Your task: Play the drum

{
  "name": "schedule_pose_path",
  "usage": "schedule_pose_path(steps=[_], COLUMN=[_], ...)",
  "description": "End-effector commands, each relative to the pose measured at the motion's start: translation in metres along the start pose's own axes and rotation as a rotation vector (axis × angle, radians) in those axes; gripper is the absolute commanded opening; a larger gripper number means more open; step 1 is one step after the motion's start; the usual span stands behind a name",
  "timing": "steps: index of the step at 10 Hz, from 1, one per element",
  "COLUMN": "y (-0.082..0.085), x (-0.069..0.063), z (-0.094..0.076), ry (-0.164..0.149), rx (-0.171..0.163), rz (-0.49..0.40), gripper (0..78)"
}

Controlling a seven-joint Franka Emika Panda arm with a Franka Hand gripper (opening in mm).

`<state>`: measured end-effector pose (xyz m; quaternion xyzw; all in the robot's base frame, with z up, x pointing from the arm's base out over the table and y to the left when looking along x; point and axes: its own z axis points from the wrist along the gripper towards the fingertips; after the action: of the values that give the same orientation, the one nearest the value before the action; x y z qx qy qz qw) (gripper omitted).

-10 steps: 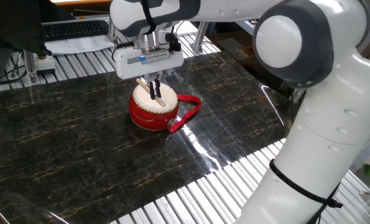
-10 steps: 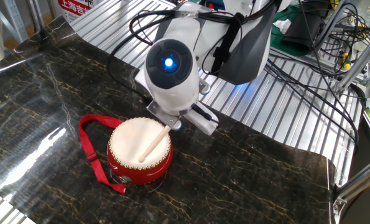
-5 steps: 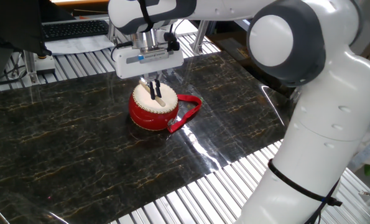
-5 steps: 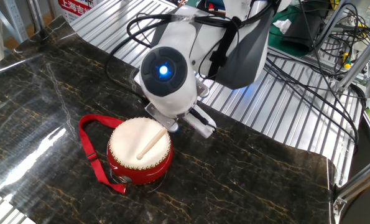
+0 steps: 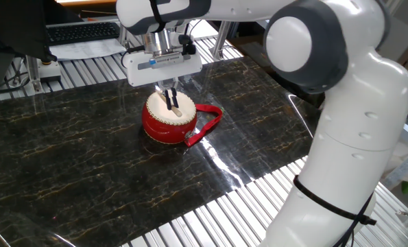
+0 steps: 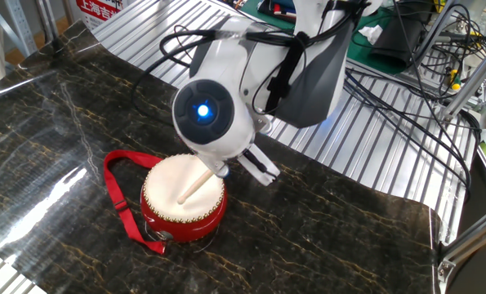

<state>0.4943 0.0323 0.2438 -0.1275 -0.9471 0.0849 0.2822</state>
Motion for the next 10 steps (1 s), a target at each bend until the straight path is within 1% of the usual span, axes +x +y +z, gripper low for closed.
schedule_pose_path(steps=[1, 2, 3, 6, 8, 10], y=[0.002, 0.003, 0.008, 0.008, 0.005, 0.000], x=[-0.005, -0.006, -0.009, -0.009, -0.009, -0.010], z=[0.002, 0.004, 0.011, 0.012, 0.008, -0.003], ry=[0.011, 0.011, 0.004, 0.001, -0.005, -0.011], rx=[0.004, 0.005, 0.011, 0.008, -0.001, -0.016], rz=[0.006, 0.008, 0.011, 0.004, -0.012, -0.035], gripper=[1.1, 1.1, 1.1, 1.1, 1.1, 1.1])
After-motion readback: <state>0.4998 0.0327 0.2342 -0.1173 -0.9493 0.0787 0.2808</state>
